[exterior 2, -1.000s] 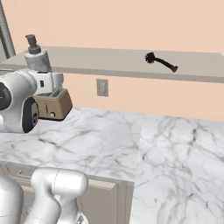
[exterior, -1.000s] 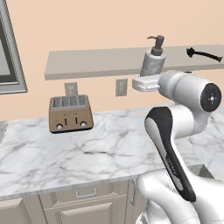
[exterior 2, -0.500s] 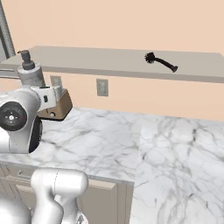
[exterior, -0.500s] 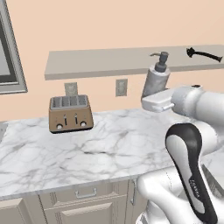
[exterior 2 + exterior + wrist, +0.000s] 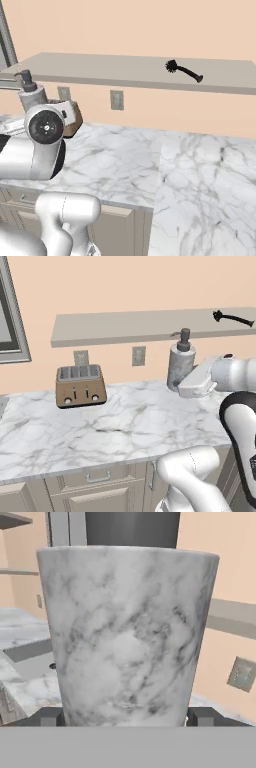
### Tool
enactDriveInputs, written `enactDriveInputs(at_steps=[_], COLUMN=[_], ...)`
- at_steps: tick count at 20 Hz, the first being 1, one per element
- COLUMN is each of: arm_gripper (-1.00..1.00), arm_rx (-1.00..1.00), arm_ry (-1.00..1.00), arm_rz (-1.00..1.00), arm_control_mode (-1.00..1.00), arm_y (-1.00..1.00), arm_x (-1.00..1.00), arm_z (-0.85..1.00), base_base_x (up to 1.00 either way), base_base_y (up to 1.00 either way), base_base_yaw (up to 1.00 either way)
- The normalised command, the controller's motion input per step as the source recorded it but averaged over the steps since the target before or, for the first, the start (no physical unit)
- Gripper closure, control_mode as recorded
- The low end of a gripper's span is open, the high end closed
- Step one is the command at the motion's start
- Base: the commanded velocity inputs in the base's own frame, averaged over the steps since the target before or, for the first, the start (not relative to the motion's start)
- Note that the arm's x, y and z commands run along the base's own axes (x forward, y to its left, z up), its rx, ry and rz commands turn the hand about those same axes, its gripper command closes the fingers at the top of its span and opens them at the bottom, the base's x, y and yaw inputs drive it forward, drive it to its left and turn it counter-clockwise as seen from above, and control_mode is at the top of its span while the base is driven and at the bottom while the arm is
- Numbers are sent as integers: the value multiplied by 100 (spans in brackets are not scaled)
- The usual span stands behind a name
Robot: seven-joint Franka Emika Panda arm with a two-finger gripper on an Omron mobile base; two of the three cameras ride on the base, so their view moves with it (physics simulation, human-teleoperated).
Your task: Locate and retrieve the soap dispenser and dish brush from the cabinet. Place them next to the sink.
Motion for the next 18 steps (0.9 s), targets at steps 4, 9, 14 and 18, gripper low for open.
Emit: enactDriveInputs(at_steps=[4, 9, 14, 18], arm_gripper=[100, 100, 100, 100], arm_rx=[0, 4, 6, 1], arm_ry=[-10, -18, -21, -7], arm_rz=[25, 29, 33, 22], arm_control_mode=[-100, -100, -100, -100], arm_y=[-7, -2, -5, -1], arm_x=[4, 0, 0, -1], arm_z=[-47, -36, -33, -19], base_base_x=[0, 0, 0, 0], base_base_y=[0, 0, 0, 0], base_base_yaw=[0, 0, 0, 0])
